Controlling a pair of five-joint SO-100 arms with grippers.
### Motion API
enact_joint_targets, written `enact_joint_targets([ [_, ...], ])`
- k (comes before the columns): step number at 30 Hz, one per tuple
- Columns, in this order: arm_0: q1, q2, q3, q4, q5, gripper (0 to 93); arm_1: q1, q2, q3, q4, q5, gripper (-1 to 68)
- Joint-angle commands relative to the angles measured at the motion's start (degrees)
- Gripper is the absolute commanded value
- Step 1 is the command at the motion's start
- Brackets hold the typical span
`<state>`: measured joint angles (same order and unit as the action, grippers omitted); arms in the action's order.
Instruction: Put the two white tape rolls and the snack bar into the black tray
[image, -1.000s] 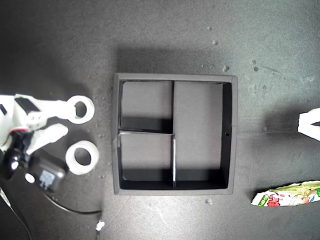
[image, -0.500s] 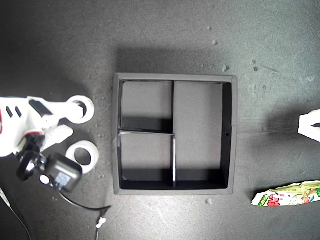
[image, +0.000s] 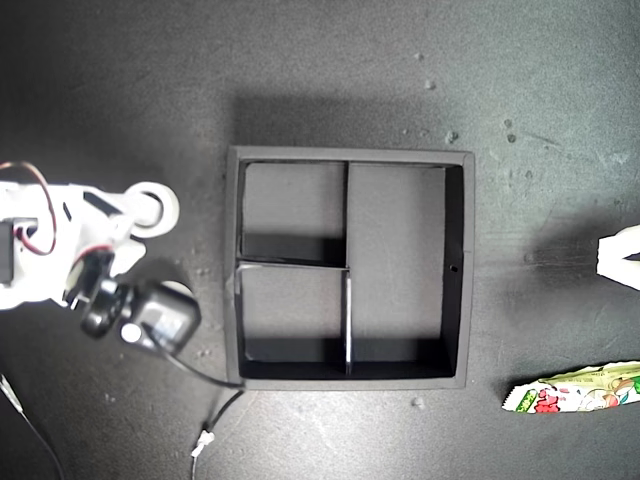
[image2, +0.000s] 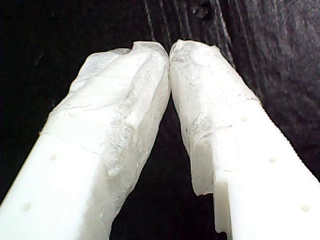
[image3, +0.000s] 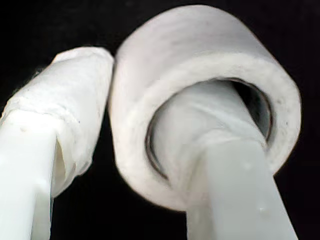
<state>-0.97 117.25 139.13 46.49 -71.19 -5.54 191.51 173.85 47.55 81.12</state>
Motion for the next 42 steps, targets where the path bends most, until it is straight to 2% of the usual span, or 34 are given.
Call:
enact_joint_targets([
  [1, -1.58, 5.63, 0.88, -0.62, -2.02, 0.1, -0.53, 0.53, -4.22, -1.49, 0.79, -0.3],
  [7, -1.41, 22.06, 6.06, 0.88, -1.85, 0.1, 1.67, -0.35, -13.71, -1.85, 0.79, -0.2],
  [15, 0.00, 29.09, 3.78, 5.54, 0.70, 0.1, 1.85, -1.49, -21.97, -1.85, -2.46, -0.2],
  [19, 0.70, 28.65, 0.97, 7.03, 1.49, 0.1, 2.37, -17.67, -36.47, 1.76, -6.86, -0.2],
  [22, 1.49, 27.86, -1.67, 8.88, 1.67, 0.1, 0.26, -38.94, -56.87, 13.80, -7.03, -0.2],
  [25, 2.29, 27.77, -3.60, 10.63, 1.93, 0.1, -5.01, -59.68, -74.97, 29.71, -0.35, -0.2],
  [27, 2.29, 28.04, -4.22, 11.16, 2.02, 0.1, -9.32, -69.17, -80.51, 38.32, 8.17, -0.2],
  [29, 2.29, 27.86, -5.01, 11.25, 2.37, 0.1, -14.50, -73.48, -80.42, 41.22, 16.79, -0.1],
  [31, 2.29, 26.89, -6.24, 11.25, 2.72, 0.1, -20.39, -74.18, -76.73, 39.64, 25.75, 3.1],
  [34, 2.29, 24.96, -8.17, 11.25, 3.52, 0.1, -29.44, -74.18, -70.84, 35.16, 38.06, 16.6],
  [35, 2.29, 24.35, -8.44, 11.25, 3.69, 0.1, -32.17, -74.18, -69.17, 33.22, 41.57, 19.2],
  [38, 2.29, 23.20, -8.61, 11.07, 3.78, 0.1, -37.79, -74.18, -63.28, 25.40, 49.31, 22.7],
  [42, 2.37, 22.94, -8.09, 10.90, 3.34, 0.1, -40.43, -74.36, -53.61, 11.95, 53.09, 25.5],
])
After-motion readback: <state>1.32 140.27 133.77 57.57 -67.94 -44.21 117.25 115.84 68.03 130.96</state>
